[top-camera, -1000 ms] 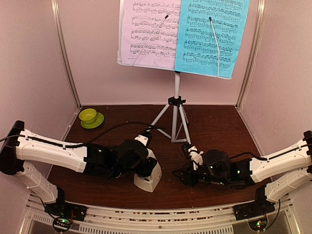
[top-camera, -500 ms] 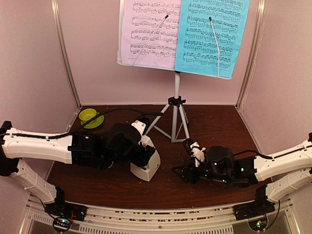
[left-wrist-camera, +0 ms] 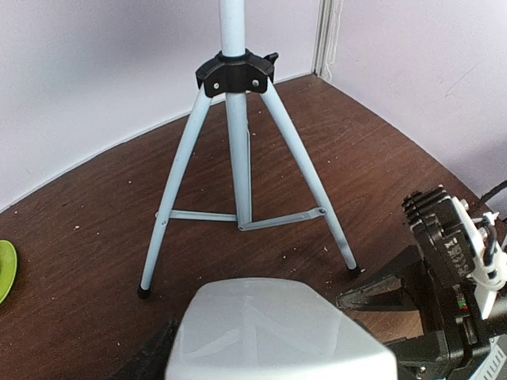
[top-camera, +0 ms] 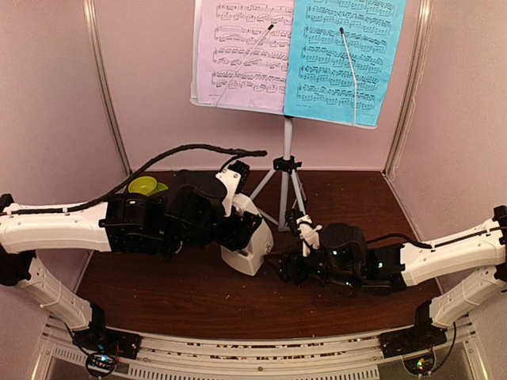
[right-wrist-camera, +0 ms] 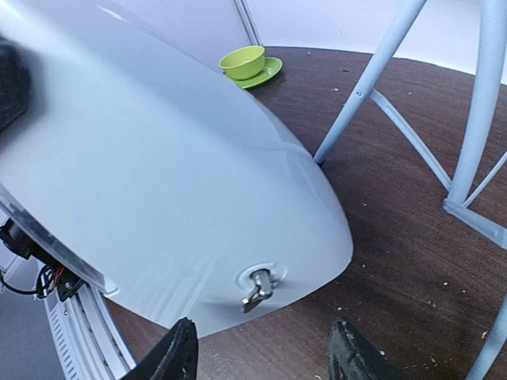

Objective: Set up the instrument practice props

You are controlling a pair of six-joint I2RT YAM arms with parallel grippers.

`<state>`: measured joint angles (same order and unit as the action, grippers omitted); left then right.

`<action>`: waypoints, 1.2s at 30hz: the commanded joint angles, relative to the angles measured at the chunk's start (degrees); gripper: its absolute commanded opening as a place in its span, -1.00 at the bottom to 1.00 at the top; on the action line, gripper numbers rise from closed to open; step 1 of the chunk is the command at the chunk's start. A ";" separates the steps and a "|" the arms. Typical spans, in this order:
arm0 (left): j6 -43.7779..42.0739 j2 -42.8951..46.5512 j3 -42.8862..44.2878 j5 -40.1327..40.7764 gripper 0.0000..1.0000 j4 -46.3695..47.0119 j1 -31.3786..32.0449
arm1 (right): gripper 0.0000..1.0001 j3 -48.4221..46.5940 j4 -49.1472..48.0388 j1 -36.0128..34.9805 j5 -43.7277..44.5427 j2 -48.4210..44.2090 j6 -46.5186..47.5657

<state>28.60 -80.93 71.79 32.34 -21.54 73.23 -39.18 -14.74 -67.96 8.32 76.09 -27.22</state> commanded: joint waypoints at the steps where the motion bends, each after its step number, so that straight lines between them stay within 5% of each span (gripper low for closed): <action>1: -2.67 2.52 1.00 -0.27 -0.89 7.63 -0.15 | 0.03 -0.87 0.03 0.00 5.14 0.36 -0.36; 27: -8.19 3.80 -1.21 -10.46 -0.94 14.16 -0.11 | -0.77 -0.47 -0.63 0.05 6.93 -0.10 0.13; 36: -8.12 3.93 -1.39 -10.58 -0.94 13.57 -0.11 | -0.47 -0.28 3.25 -0.01 12.24 -1.55 0.23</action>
<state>20.84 -80.12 69.60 25.19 -15.53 72.40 -39.18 -14.11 -68.45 13.80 76.01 -27.16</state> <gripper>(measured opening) 0.623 0.231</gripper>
